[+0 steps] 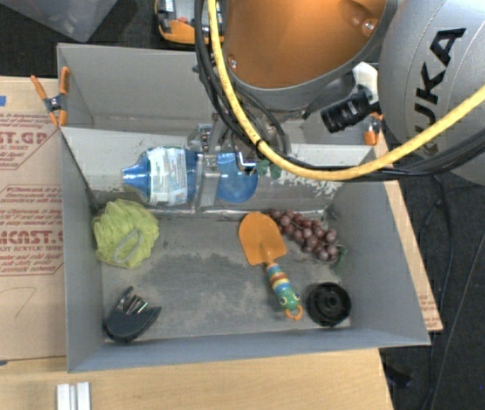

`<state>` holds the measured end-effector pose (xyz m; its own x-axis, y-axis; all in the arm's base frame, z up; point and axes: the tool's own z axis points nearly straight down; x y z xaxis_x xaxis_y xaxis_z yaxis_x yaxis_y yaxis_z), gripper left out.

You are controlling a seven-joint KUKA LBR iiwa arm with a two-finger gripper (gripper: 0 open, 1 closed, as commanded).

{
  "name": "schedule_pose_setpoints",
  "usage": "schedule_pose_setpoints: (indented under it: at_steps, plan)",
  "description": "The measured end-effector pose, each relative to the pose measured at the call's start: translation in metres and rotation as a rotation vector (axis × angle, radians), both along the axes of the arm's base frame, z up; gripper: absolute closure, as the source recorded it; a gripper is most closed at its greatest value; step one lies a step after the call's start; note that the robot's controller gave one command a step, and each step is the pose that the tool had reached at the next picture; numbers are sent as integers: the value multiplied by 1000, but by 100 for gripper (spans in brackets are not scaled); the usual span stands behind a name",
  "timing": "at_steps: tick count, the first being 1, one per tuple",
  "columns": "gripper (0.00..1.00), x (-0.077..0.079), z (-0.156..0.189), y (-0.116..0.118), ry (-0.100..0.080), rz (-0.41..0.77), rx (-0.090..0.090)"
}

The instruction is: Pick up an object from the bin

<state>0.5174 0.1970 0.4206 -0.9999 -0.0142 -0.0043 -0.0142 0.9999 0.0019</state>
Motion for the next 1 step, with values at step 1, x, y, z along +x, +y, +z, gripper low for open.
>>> schedule_pose_setpoints:
  at_steps: [1]
  plan:
    - [0, 24, -6, -13, -1, 7, -3]
